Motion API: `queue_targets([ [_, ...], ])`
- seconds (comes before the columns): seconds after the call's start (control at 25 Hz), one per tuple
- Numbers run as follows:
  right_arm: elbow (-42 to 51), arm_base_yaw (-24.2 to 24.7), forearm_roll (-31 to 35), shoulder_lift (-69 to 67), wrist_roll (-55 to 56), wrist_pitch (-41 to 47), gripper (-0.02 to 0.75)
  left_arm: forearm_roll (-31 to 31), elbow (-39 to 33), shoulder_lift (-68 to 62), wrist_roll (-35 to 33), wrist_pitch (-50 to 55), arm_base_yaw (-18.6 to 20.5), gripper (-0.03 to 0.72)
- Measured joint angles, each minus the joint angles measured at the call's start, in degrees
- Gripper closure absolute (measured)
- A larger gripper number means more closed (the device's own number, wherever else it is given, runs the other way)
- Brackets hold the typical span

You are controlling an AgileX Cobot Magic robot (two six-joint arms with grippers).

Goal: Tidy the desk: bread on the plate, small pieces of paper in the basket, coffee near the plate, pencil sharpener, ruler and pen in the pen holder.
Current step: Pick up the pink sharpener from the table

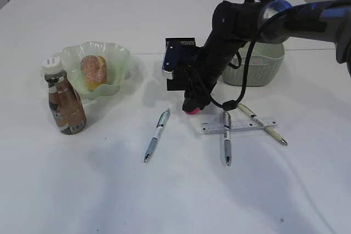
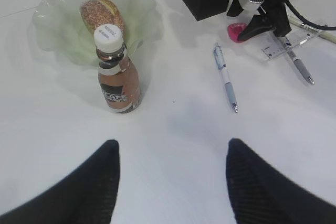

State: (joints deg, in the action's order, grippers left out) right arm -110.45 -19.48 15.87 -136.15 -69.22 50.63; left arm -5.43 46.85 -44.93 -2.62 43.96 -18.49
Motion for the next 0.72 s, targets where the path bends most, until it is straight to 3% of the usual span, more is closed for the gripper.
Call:
queue_targets([
  [0.72, 0.00, 0.00, -1.33, -1.06, 0.00, -0.22, 0.239, 0.00, 0.00, 0.00, 0.00, 0.00, 0.00, 0.240],
])
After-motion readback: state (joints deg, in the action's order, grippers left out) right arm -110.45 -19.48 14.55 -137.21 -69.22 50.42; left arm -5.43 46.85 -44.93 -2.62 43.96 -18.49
